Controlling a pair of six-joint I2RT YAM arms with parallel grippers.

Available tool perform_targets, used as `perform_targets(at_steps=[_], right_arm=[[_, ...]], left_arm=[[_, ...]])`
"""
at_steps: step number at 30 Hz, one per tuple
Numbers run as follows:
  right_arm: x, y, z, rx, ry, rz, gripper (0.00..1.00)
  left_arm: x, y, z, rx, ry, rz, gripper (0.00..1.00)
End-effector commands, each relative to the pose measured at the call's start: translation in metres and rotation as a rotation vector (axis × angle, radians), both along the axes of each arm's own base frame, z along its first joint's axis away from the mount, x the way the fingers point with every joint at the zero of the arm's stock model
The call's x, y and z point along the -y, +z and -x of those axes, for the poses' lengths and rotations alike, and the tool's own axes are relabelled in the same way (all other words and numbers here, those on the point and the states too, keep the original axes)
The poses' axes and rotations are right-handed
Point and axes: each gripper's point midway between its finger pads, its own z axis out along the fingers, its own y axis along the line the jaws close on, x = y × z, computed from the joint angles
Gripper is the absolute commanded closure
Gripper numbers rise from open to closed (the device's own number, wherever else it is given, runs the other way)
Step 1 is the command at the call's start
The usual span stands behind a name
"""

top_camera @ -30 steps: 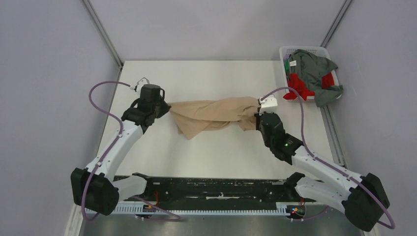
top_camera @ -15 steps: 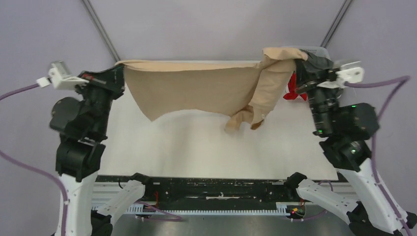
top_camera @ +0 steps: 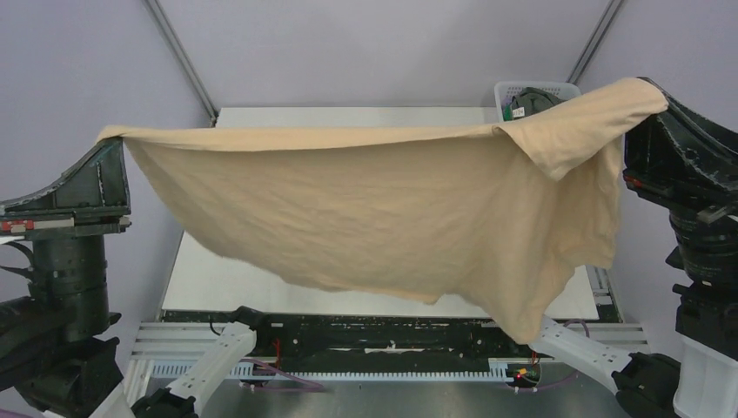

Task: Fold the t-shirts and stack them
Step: Flatten out the tshirt

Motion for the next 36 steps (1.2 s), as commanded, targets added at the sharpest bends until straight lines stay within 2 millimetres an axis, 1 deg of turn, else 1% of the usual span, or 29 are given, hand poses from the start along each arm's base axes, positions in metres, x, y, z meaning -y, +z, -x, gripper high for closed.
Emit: perform_targets(at_steps=[1,2,4,5,6,7,9,11,12,13,14,15,16,17,18,19,20,21,22,23,25,27,29,30,31,32,34,35,36], right_arm=[[0.001,-0.020,-0.037,-0.062,-0.123,-0.012,1.00],[0.001,-0.032,-0.051,-0.092,-0.169,-0.013,1.00],[-0.002,-0.068,-0.091,-0.180,-0.285,-0.007,1.00],[0.001,-0.083,-0.110,-0.216,-0.359,-0.018,1.00],[0.004,-0.102,-0.130,-0.264,-0.439,-0.025,1.00],[0.004,-0.122,-0.150,-0.310,-0.517,-0.014,1.00],[0.006,-0.174,-0.193,-0.423,-0.700,0.020,1.00],[-0.002,-0.228,-0.234,-0.528,-0.824,0.071,1.00],[-0.007,-0.255,-0.254,-0.577,-0.851,0.104,1.00],[-0.015,-0.286,-0.277,-0.636,-0.859,0.144,1.00],[-0.022,-0.324,-0.303,-0.702,-0.857,0.182,1.00],[-0.025,-0.355,-0.323,-0.762,-0.851,0.195,1.00],[-0.030,-0.393,-0.346,-0.833,-0.835,0.208,0.99],[-0.032,-0.419,-0.364,-0.888,-0.818,0.198,0.94],[-0.035,-0.452,-0.385,-0.952,-0.810,0.205,0.79],[-0.041,-0.477,-0.405,-1.005,-0.799,0.224,0.58],[-0.044,-0.489,-0.420,-1.042,-0.800,0.244,0.45],[-0.046,-0.502,-0.432,-1.076,-0.810,0.267,0.23],[-0.046,-0.500,-0.440,-1.087,-0.820,0.273,0.02],[-0.045,-0.501,-0.444,-1.094,-0.829,0.286,0.02],[-0.042,-0.491,-0.439,-1.078,-0.826,0.282,0.02],[-0.046,-0.483,-0.427,-1.067,-0.765,0.276,0.02],[-0.054,-0.484,-0.407,-1.087,-0.666,0.282,0.02],[-0.061,-0.493,-0.396,-1.113,-0.597,0.301,0.02],[-0.069,-0.496,-0.385,-1.131,-0.530,0.305,0.02],[-0.078,-0.508,-0.372,-1.160,-0.449,0.325,0.02],[-0.099,-0.527,-0.347,-1.215,-0.284,0.351,0.02],[-0.111,-0.539,-0.333,-1.250,-0.191,0.366,0.02],[-0.119,-0.546,-0.323,-1.278,-0.123,0.373,0.02]], left_arm=[[-0.001,-0.015,-0.035,-0.078,0.076,-0.045,0.98],[0.000,-0.026,-0.050,-0.122,0.087,-0.043,0.98],[0.002,-0.055,-0.082,-0.220,0.123,-0.035,0.98],[0.001,-0.075,-0.103,-0.282,0.156,-0.028,0.98],[0.000,-0.095,-0.121,-0.338,0.187,-0.027,0.98],[-0.001,-0.119,-0.142,-0.405,0.231,-0.031,0.97],[-0.004,-0.170,-0.181,-0.539,0.319,-0.053,0.94],[-0.012,-0.234,-0.218,-0.707,0.446,-0.076,0.94],[-0.021,-0.263,-0.230,-0.784,0.531,-0.078,0.94],[-0.028,-0.298,-0.244,-0.871,0.602,-0.091,0.95],[-0.032,-0.329,-0.259,-0.949,0.641,-0.092,0.98],[-0.038,-0.357,-0.272,-1.016,0.663,-0.092,0.98],[-0.039,-0.388,-0.292,-1.088,0.656,-0.104,0.98],[-0.040,-0.414,-0.308,-1.156,0.631,-0.103,0.96],[-0.041,-0.432,-0.324,-1.205,0.601,-0.099,0.92],[-0.039,-0.451,-0.337,-1.260,0.570,-0.107,0.81],[-0.035,-0.462,-0.351,-1.298,0.539,-0.111,0.62],[-0.033,-0.461,-0.363,-1.311,0.521,-0.122,0.38],[-0.030,-0.463,-0.369,-1.333,0.508,-0.135,0.07],[-0.028,-0.456,-0.377,-1.325,0.493,-0.138,0.01],[-0.020,-0.446,-0.382,-1.309,0.441,-0.144,0.00],[-0.010,-0.435,-0.380,-1.289,0.380,-0.143,0.00],[0.003,-0.435,-0.372,-1.290,0.296,-0.138,0.00],[0.011,-0.438,-0.366,-1.297,0.245,-0.130,0.00],[0.020,-0.446,-0.359,-1.315,0.194,-0.123,0.00],[0.031,-0.452,-0.353,-1.319,0.135,-0.119,0.00],[0.053,-0.473,-0.338,-1.343,0.018,-0.116,0.00],[0.066,-0.479,-0.332,-1.345,-0.051,-0.115,0.00],[0.076,-0.491,-0.323,-1.363,-0.103,-0.121,0.00]])
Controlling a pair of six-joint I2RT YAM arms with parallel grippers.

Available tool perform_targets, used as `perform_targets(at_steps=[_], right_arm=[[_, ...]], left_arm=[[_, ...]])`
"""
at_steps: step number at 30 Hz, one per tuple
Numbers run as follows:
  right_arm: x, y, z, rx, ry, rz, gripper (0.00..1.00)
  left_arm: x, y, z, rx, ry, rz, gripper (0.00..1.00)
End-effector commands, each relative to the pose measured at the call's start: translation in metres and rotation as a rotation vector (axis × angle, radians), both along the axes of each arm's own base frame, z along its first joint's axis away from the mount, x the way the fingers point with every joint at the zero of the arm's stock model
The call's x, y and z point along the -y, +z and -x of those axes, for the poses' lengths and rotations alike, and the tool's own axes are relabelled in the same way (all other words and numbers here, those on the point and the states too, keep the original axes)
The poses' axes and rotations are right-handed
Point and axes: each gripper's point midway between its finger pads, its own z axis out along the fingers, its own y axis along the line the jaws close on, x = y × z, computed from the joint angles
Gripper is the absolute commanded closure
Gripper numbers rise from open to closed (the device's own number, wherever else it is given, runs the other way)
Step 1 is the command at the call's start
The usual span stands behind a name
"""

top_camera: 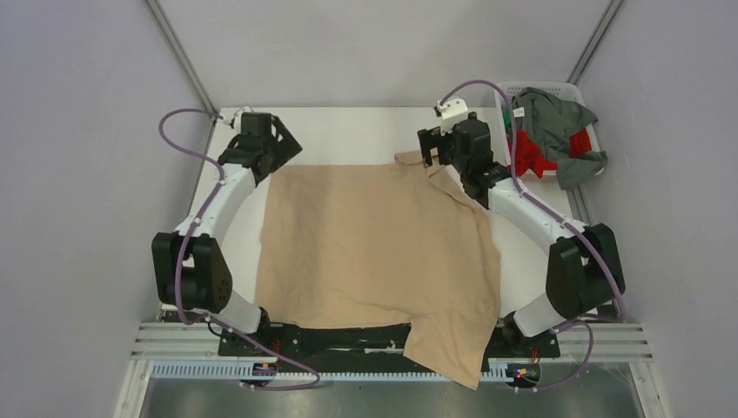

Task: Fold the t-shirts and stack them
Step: Flatten out the tshirt

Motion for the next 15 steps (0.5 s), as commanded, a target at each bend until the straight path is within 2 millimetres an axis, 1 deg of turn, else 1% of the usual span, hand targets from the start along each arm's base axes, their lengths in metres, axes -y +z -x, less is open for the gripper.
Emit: perform_targets(at_steps=[1,2,4,6,11,12,13,14,15], right_arm=[[-0.063,-0.054,0.058,-0.226,0.338,-0.214,0.02],[-0.070,-0.061,0.067,-0.251,0.384,-0.235,0.02],[-0.078,-0.073,0.078,-0.291,0.411,-0.303,0.02],[-0.081,-0.089,0.079,-0.331,0.407,-0.307,0.02],[-0.074,-0.124,0.059,-0.401,0.329,-0.250,0.02],[-0.072,-0.134,0.054,-0.420,0.306,-0.233,0.02],[-0.070,-0.139,0.048,-0.429,0.283,-0.216,0.02],[-0.068,-0.149,0.045,-0.448,0.264,-0.202,0.02],[-0.066,-0.152,0.039,-0.450,0.248,-0.195,0.02]], left_arm=[[0.065,-0.042,0.033,-0.078,-0.235,0.206,0.00],[0.070,-0.052,0.041,-0.098,-0.253,0.210,0.00],[0.073,-0.071,0.054,-0.139,-0.260,0.209,0.00],[0.071,-0.090,0.064,-0.170,-0.245,0.212,0.00],[0.060,-0.126,0.082,-0.282,-0.232,0.161,0.00],[0.059,-0.133,0.085,-0.308,-0.233,0.154,0.00],[0.051,-0.141,0.087,-0.334,-0.209,0.127,0.00],[0.049,-0.148,0.091,-0.356,-0.201,0.124,0.00],[0.046,-0.153,0.093,-0.368,-0.193,0.120,0.00]])
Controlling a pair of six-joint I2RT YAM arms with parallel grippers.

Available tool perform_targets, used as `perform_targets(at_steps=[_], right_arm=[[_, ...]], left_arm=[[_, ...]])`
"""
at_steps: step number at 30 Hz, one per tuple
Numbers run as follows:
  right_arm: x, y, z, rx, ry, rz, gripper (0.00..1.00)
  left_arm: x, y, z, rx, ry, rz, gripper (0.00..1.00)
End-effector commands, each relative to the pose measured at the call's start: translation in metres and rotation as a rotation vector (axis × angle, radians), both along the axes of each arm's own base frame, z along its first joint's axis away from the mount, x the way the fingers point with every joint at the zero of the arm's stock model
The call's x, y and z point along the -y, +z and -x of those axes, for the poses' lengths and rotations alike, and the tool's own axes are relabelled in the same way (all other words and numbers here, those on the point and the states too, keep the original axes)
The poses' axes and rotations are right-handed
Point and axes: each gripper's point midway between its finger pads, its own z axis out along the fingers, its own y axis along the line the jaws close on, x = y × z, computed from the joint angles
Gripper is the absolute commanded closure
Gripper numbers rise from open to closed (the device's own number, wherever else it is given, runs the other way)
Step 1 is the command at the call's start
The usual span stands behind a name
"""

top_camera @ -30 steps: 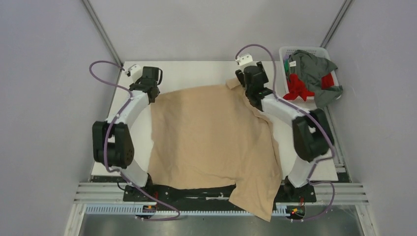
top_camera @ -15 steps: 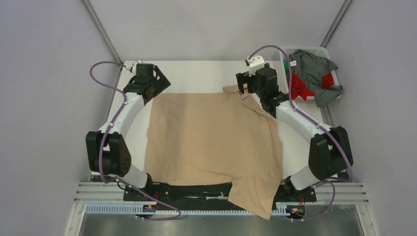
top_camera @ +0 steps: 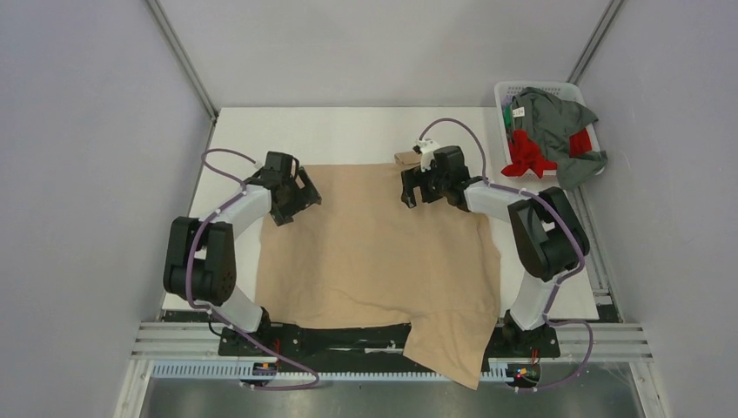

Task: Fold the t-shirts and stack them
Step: Flatten out the tshirt

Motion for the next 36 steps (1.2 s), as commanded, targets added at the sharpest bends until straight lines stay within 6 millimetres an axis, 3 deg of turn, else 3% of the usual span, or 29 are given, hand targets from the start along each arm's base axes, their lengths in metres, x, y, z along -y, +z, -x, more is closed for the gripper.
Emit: perform_targets(at_steps=[1,9,16,20,24,27,36], right_arm=[[0.002,-0.001,-0.033,0.020,-0.065,0.030,0.02],[0.052,-0.001,-0.083,0.066,-0.236,0.100,0.02],[0.113,-0.024,-0.110,0.037,-0.395,0.181,0.02],[0.130,-0.001,-0.135,0.100,-0.444,0.185,0.02],[0.122,0.029,-0.146,0.161,-0.395,0.174,0.02],[0.108,0.042,-0.143,0.199,-0.322,0.161,0.02],[0.025,0.043,-0.105,0.180,-0.078,-0.043,0.02]], left_arm=[[-0.012,-0.020,0.004,-0.040,0.022,-0.039,0.00],[-0.034,-0.038,0.011,-0.102,0.079,-0.084,0.00],[-0.037,-0.044,0.021,-0.120,0.076,-0.084,0.00],[-0.035,-0.041,0.021,-0.109,0.064,-0.075,0.00],[-0.030,-0.041,0.021,-0.100,0.054,-0.049,0.00],[-0.028,-0.041,0.021,-0.100,0.049,-0.041,0.00],[-0.021,-0.036,0.014,-0.090,0.017,-0.009,0.00]])
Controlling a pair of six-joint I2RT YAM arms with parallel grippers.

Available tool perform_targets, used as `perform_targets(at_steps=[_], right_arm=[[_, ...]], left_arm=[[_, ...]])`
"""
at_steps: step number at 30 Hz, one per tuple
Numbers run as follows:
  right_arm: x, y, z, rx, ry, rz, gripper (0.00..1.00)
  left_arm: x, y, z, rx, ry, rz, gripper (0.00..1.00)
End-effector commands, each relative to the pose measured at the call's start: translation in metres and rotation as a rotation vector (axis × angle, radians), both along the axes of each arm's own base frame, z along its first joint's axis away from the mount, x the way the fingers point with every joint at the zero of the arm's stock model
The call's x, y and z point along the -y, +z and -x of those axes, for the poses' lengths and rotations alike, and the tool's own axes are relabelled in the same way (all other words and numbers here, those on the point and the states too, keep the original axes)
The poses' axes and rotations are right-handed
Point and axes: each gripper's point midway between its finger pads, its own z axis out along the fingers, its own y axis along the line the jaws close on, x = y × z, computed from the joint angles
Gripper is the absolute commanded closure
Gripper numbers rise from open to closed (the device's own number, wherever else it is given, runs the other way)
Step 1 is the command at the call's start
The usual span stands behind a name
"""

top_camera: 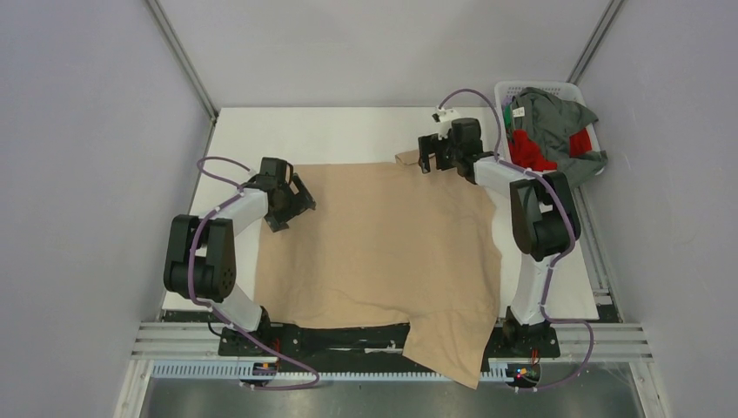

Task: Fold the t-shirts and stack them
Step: Flatten out the tshirt

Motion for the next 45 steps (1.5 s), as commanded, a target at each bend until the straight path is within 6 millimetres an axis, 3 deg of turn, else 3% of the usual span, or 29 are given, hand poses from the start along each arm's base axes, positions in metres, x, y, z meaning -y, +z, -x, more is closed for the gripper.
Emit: perform_targets(at_steps=[1,9,19,22,28,31,38,42,45], right_arm=[[-0.052,0.024,0.009,0.053,0.152,-0.127,0.02],[-0.080,0.001,-0.012,0.012,0.189,-0.183,0.02],[-0.079,-0.029,-0.015,-0.019,0.163,-0.160,0.02],[-0.083,-0.023,-0.032,0.057,0.157,-0.182,0.02],[-0.095,-0.021,-0.091,0.163,0.118,-0.199,0.02],[-0.098,0.001,-0.111,0.264,0.095,-0.217,0.02],[-0.105,0.083,-0.144,0.524,0.058,-0.344,0.02],[-0.107,0.107,-0.144,0.530,0.112,-0.257,0.02],[-0.097,0.116,-0.119,0.500,0.122,-0.211,0.02]], left_arm=[[0.002,-0.009,0.005,-0.031,-0.044,0.014,0.00],[0.003,-0.016,0.004,-0.054,-0.063,0.015,0.00],[0.001,-0.023,0.004,-0.072,-0.075,-0.003,0.00],[-0.001,-0.026,0.005,-0.080,-0.073,-0.014,0.00],[-0.002,-0.030,0.002,-0.097,-0.080,-0.027,0.00],[-0.003,-0.029,0.001,-0.093,-0.085,-0.031,0.00],[-0.005,-0.027,0.000,-0.080,-0.084,-0.047,0.00],[-0.001,-0.027,0.001,-0.080,-0.092,-0.024,0.00],[-0.001,-0.025,-0.001,-0.073,-0.092,-0.024,0.00]])
